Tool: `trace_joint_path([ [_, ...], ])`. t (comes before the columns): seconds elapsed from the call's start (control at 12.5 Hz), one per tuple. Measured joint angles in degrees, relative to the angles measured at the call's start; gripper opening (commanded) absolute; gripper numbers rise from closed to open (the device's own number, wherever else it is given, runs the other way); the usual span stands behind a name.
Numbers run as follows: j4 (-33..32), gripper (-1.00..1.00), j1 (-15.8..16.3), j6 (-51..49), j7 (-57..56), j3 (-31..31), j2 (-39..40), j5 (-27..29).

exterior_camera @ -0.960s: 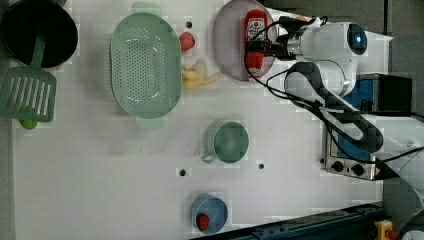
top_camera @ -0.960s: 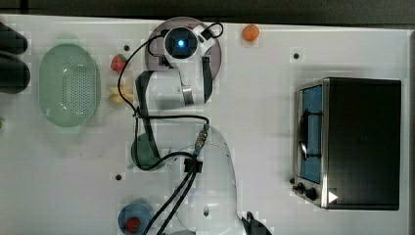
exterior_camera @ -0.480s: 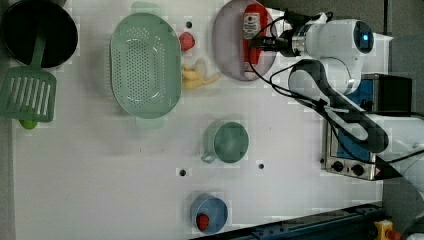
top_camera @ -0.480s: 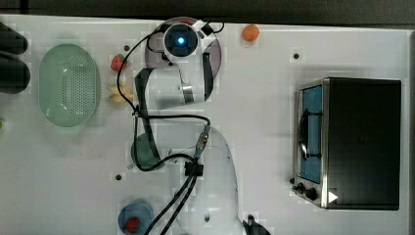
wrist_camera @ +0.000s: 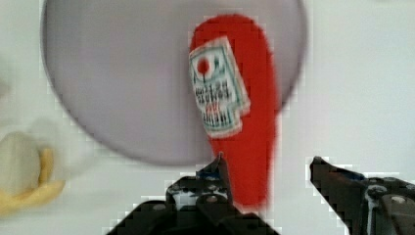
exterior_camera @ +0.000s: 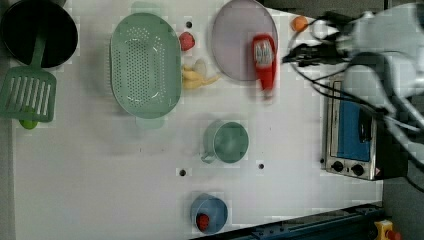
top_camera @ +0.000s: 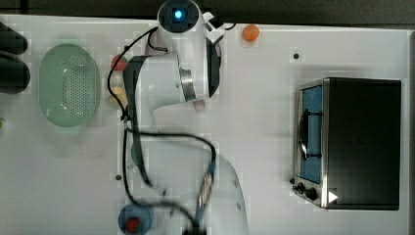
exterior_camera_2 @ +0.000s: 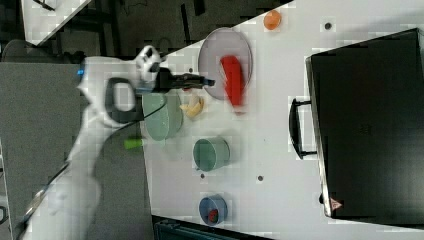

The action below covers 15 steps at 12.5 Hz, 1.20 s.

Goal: Pick ketchup from plate and place it on table.

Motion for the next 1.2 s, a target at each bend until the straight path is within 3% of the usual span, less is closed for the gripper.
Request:
trace_joint_path([
  [0.4,-2.7,0.2,-1.9,-7.7,9.9,-1.2,-16.8,1.7],
  [0.8,-20.6,0.2,-3.8,-1.8,16.7,-1.7,-27.1,1.2],
  [1.2,-37.4,0.2,-4.4,13.0,17.2,-3.2,-25.2,5.3],
])
